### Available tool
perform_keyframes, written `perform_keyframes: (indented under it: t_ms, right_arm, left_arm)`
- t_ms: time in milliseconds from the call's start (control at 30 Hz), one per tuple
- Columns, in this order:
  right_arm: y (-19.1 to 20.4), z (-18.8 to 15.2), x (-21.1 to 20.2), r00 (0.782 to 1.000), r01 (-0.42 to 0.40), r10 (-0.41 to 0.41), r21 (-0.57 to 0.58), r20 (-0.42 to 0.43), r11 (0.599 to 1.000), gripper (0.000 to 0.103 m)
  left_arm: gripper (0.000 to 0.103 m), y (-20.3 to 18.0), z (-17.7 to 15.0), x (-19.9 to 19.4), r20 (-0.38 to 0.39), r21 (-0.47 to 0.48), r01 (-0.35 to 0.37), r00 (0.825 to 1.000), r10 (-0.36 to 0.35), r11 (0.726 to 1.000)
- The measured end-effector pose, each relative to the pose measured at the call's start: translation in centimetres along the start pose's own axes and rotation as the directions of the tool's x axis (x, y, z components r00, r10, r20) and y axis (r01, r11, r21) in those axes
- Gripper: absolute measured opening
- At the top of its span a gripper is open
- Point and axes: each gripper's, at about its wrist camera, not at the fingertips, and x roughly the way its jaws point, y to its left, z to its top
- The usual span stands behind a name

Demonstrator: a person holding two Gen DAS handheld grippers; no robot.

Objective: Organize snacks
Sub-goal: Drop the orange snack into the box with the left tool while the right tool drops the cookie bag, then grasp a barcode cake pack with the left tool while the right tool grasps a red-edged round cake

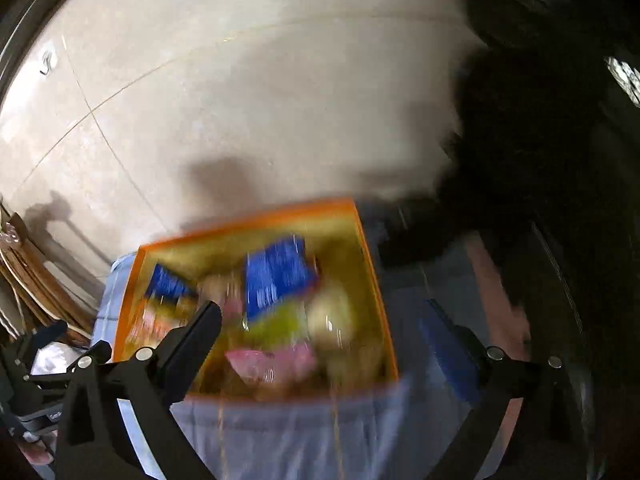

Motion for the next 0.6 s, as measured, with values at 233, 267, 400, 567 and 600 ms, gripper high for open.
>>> perform_keyframes:
  t_ms: [233,267,400,567,600]
  right_arm:
    - [-0.5,-18.4,-2.9,0.965,-0.047,0.052,0.025,-0.257,0.999,0.099]
    - [-0.3,-21.1,-2.9,0.951,-0.045,0.048,0.017,-0.305,0.999,0.099]
    - [1.7,-31.4,-3.0,0.881,-0.089,0.08,0.003,-0.466,0.996,0.099]
    - [3.7,-37.0,-2.6,0.905,0.01,0.017,0.062,-0.424,0.998,0.099]
    - [4.0,-37.3,-2.4,0.912,0.039,-0.003,0.078,-0.41,0.996,0.1]
  left_arm:
    - [0.099,1.5,-17.9,-4.6,-0.023,0.051,-0.068,0.997,0.07,0.996]
    - [0.099,1.3,-20.0,-4.7,-0.038,0.088,-0.061,0.997,0.064,0.994]
    - [0.099,-1.2,-30.3,-4.2,-0.176,0.371,0.007,0.982,0.063,0.929]
    - [0.099,-3.8,-36.2,-5.8,-0.115,0.568,0.112,0.992,-0.056,0.816]
    - [0.099,-4.1,-37.1,-5.4,-0.117,0.591,0.116,0.992,-0.057,0.798]
